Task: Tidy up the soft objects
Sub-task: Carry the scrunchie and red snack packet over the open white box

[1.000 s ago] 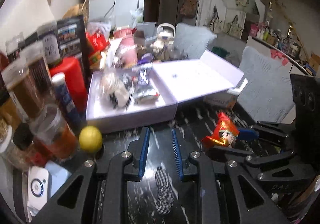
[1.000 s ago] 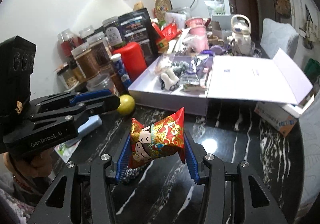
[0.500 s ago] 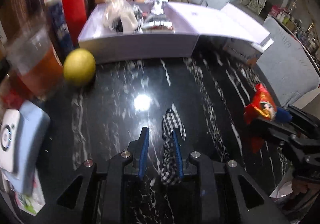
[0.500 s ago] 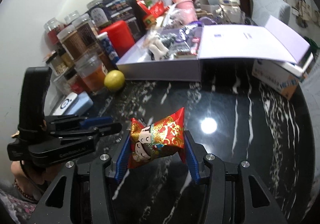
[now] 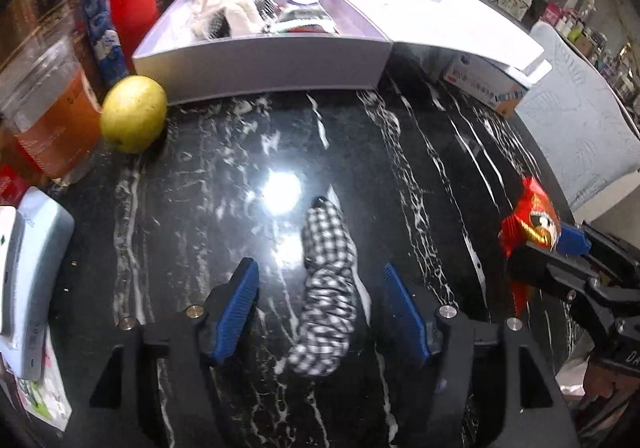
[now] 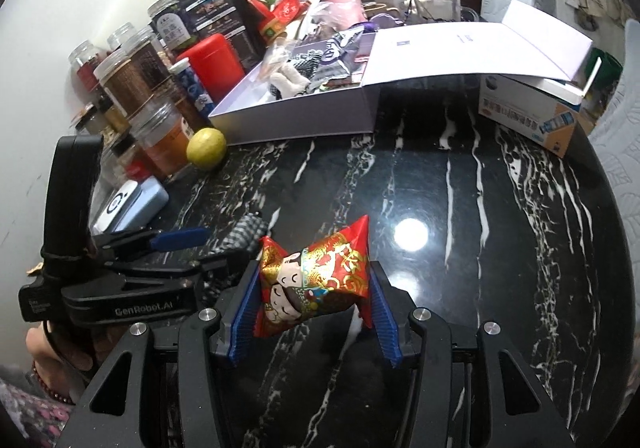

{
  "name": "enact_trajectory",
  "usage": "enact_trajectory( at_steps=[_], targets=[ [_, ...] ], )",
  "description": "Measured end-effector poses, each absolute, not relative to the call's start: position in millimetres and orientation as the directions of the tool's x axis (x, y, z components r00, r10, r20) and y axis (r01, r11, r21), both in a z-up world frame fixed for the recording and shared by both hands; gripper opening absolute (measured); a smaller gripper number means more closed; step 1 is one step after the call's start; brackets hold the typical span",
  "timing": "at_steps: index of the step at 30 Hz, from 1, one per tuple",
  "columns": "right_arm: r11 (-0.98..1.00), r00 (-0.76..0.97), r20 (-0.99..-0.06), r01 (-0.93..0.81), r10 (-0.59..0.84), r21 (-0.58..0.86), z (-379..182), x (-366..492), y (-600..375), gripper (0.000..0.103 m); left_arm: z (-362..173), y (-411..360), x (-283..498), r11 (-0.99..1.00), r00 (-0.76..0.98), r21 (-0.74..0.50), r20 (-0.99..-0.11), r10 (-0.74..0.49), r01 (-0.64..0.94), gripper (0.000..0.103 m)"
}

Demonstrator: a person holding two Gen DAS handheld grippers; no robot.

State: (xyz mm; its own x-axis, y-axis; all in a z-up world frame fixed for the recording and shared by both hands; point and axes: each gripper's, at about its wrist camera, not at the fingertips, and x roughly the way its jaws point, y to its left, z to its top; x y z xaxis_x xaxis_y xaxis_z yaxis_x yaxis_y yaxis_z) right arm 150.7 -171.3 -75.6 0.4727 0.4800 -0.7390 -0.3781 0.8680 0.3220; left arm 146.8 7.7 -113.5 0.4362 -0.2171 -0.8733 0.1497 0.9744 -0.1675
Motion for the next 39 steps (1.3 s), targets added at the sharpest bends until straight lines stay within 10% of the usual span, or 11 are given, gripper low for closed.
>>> enact_trajectory(
  at_steps=[11,15,39],
  targets=[
    [0.880,0.482,-0.745,-0.354,0.461,0.316,-82,147,-180,0.051,-118,-4,143,0.967,0.458,-0.186,-0.854,-0.246,0.172,0.064],
    [0.880,0.479,-0.746,-0.348,0.463,0.322,-83,147,-180,0.051,-119,-4,142,0.969,0.480,-0.159,-0.846,-0.232,0.187,0.024],
    [0.842,0.479,-0.708,-0.426,0.520,0.331,-68,150,-162,0.051,-58,5,136,0.959,0.601,-0.150,-0.753,-0.267,0.239,0.022]
  ],
)
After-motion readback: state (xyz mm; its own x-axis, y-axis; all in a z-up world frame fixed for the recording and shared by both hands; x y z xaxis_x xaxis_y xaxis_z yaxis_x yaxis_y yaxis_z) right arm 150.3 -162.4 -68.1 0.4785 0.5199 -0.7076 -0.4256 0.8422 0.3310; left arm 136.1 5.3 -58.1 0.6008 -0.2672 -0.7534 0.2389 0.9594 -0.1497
